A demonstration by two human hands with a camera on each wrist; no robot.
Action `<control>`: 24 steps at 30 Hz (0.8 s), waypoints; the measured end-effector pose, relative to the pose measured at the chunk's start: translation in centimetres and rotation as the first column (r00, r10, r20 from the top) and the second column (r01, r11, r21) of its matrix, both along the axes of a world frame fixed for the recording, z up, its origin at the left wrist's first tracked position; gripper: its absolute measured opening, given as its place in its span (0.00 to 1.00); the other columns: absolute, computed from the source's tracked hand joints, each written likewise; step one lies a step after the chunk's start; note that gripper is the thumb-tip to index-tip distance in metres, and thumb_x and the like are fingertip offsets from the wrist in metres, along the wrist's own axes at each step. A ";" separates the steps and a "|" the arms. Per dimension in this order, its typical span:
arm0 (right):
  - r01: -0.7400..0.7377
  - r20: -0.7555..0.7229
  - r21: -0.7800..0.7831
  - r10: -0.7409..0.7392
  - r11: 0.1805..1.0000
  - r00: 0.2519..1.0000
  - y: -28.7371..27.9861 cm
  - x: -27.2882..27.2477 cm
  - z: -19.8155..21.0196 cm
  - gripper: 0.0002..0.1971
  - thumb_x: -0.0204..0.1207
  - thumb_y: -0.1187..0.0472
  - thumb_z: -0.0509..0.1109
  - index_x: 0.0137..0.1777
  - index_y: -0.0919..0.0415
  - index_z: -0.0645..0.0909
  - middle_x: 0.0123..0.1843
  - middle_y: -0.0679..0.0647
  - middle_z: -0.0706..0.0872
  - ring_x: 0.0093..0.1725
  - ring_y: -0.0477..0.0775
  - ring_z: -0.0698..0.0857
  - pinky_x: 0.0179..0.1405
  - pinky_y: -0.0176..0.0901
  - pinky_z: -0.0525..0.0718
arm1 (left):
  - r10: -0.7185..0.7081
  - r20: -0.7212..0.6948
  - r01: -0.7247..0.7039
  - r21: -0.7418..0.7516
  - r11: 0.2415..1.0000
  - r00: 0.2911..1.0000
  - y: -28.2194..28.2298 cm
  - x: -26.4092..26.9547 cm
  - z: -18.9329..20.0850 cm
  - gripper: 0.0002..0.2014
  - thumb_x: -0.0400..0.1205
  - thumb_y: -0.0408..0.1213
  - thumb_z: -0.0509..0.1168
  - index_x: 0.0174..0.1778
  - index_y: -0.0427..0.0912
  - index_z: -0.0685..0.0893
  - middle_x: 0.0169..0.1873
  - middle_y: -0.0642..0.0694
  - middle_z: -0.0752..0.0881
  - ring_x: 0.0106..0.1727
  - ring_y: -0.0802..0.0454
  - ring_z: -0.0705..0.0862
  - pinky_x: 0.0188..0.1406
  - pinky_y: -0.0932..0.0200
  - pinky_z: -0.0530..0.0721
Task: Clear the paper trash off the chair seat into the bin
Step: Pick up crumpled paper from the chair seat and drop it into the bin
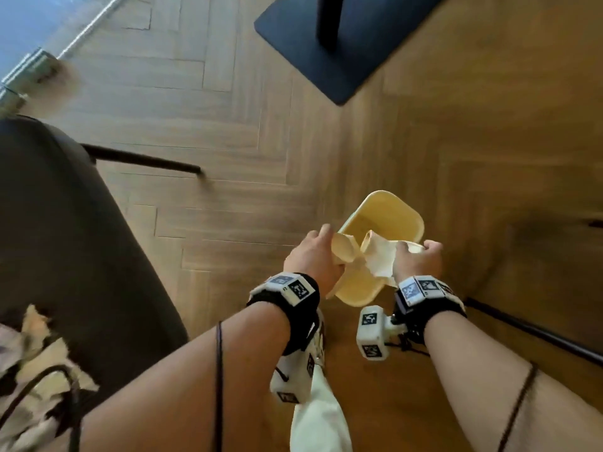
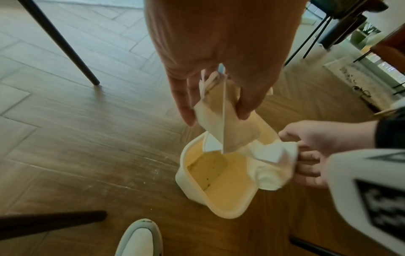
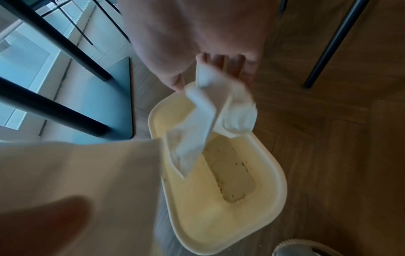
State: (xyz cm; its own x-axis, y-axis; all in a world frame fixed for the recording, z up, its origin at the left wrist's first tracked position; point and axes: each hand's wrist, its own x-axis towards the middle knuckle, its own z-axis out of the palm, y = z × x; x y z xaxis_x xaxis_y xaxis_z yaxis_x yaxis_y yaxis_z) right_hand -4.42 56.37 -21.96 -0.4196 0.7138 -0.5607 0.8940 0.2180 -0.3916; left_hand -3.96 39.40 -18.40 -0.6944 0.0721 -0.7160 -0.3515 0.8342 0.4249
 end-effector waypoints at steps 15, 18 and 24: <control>-0.323 0.023 -0.353 0.353 0.878 0.935 0.5 2.5 4.3 0.03 0.75 0.56 0.65 0.43 0.53 0.78 0.47 0.57 0.88 0.42 0.56 0.87 0.40 0.50 0.84 | 0.037 0.158 -0.044 0.045 0.998 0.987 -0.3 0.9 2.5 0.14 0.77 0.45 0.68 0.56 0.45 0.81 0.50 0.45 0.85 0.50 0.45 0.84 0.47 0.53 0.83; -0.500 0.014 -0.511 0.588 0.699 0.809 -4.2 2.1 9.0 0.05 0.79 0.58 0.64 0.41 0.53 0.76 0.44 0.59 0.88 0.40 0.57 0.86 0.39 0.48 0.82 | 0.079 0.086 -0.081 0.026 0.996 0.993 -5.6 2.3 8.4 0.08 0.78 0.45 0.65 0.46 0.44 0.81 0.41 0.47 0.84 0.44 0.47 0.83 0.40 0.55 0.80; -0.831 -0.131 -0.469 0.907 0.299 0.401 -16.0 2.5 16.3 0.05 0.78 0.56 0.69 0.50 0.55 0.81 0.50 0.58 0.89 0.49 0.58 0.88 0.53 0.55 0.87 | 0.169 0.087 -0.161 -0.089 0.983 0.982 -19.6 8.0 17.0 0.10 0.81 0.47 0.65 0.50 0.44 0.83 0.45 0.43 0.87 0.46 0.46 0.85 0.49 0.49 0.86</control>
State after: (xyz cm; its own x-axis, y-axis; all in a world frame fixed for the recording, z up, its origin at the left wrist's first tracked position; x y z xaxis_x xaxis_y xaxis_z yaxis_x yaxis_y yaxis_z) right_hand -1.91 40.37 -5.66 -0.5445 -0.3335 -0.7696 0.3284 0.7596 -0.5614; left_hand 4.06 19.83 -1.43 -0.6215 -0.0993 -0.7771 -0.5222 0.7919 0.3164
